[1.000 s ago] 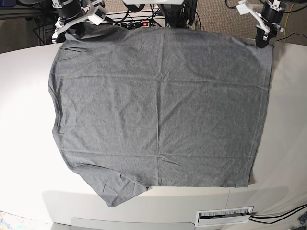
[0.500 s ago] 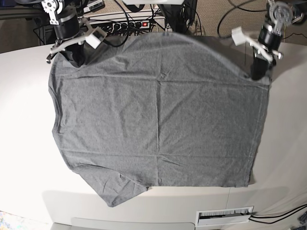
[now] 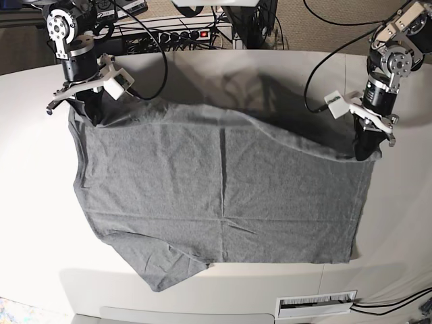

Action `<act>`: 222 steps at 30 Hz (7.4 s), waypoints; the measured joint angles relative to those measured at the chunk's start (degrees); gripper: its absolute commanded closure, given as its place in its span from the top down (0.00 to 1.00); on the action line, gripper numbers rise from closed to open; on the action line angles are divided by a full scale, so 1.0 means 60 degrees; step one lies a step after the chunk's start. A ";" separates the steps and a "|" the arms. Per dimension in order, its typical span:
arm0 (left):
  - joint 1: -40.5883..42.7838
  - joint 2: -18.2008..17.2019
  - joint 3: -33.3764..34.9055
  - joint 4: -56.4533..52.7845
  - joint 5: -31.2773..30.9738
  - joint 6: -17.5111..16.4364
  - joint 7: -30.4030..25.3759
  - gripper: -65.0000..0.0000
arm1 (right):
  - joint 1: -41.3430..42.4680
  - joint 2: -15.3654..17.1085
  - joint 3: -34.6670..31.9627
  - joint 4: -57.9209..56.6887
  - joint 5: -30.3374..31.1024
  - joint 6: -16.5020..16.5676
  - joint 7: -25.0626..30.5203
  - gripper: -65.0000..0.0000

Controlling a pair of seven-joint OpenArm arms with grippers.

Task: Fold the T-shirt properly
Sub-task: 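Lift the shoulder edge with both grippers and fold it over the shirt, then release the folded edge and regrasp the fabric with both grippers, then pull the folded layer toward the shirt's shoulder edge with both grippers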

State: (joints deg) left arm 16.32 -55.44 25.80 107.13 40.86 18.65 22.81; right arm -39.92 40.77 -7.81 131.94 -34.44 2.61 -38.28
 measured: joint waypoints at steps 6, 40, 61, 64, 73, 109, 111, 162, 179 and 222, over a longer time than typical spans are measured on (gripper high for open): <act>-0.0605 0.0539 0.0004 -0.1013 -0.0463 -0.0004 -0.0182 0.00 | 0.0765 0.0000 0.0000 -0.0590 0.0007 -0.0004 0.0171 0.00; -0.2131 0.1020 0.0040 -0.3173 -0.1676 0.0000 -0.1224 0.00 | 0.3829 -0.0109 -0.0022 -0.3880 0.1603 -0.0011 0.0885 0.00; -0.2277 0.1351 0.0036 -0.3475 -0.3202 -0.0463 -0.1504 0.27 | 0.4754 -0.0266 -0.0036 -0.5133 0.2750 -0.0044 0.0805 0.11; -0.2277 0.1366 0.0036 -0.3472 -0.3497 -0.1468 -0.1570 0.28 | 0.4754 -0.0641 -0.0036 -0.5133 0.3523 0.0062 0.0721 0.14; -0.2277 0.1355 0.0036 -0.3268 -0.4262 -0.2980 -0.1566 0.25 | 0.4776 -0.1494 -0.0036 -0.3840 0.5617 0.1290 -0.0047 0.14; -0.2328 0.1348 -0.0018 -0.3268 -0.5508 -0.4153 -0.1902 0.00 | 0.3249 -0.2860 0.1279 -0.2892 0.6255 0.2047 -0.1045 0.29; -0.2328 0.1348 -0.0018 -0.3271 -0.5508 -0.4156 -0.1927 0.00 | 0.3253 -0.2860 0.1300 -0.2892 0.6251 0.2044 -0.0896 0.29; -0.2324 0.1348 -0.0015 -0.3275 -0.5326 -0.4193 -0.2142 0.00 | 0.3038 -0.3155 0.1574 -0.3002 0.6736 0.1621 -0.1304 0.24; -0.2320 0.1351 -0.0015 -0.3279 -0.5322 -0.4229 -0.2320 0.00 | 0.1577 -0.3942 0.3282 -0.1304 0.7180 0.1581 -0.1395 0.33; -0.2320 0.1355 -0.0004 -0.3279 -0.4969 -0.4302 -0.2575 0.00 | 0.2685 -0.3967 0.3257 -0.4189 0.9315 0.2692 -0.0994 0.18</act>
State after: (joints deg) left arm 2.39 -47.31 25.78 87.46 11.05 -7.16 7.35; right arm -23.81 16.97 11.73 106.80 21.45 18.76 -44.25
